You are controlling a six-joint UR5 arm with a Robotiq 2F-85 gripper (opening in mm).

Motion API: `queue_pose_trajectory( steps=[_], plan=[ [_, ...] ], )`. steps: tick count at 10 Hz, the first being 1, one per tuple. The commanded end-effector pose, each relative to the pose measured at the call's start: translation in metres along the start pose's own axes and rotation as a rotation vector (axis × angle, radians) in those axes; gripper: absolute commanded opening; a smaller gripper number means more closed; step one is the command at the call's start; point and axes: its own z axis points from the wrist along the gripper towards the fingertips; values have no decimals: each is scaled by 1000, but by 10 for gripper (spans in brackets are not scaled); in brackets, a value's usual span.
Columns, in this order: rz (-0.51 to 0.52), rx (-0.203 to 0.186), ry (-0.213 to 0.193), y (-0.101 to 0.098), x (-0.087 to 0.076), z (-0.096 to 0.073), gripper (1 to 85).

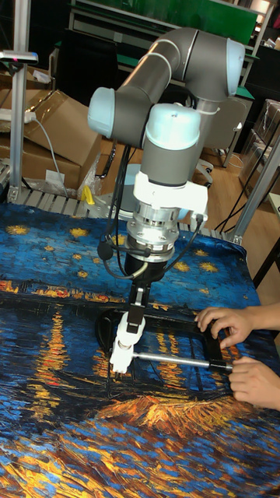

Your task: Install the light bulb by rotating it

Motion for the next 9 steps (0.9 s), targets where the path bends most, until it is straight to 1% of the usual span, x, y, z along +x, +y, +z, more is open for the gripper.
queue_pose_trajectory(
  steps=[1, 4, 7, 8, 9],
  plan=[
    [15, 8, -20, -2, -3, 1, 10],
    [35, 19, -22, -5, -3, 0, 10],
    [34, 29, -27, -8, -4, 0, 10],
    [48, 40, -32, -11, -5, 0, 10],
    [87, 50, -39, -12, -5, 0, 10]
  ],
)
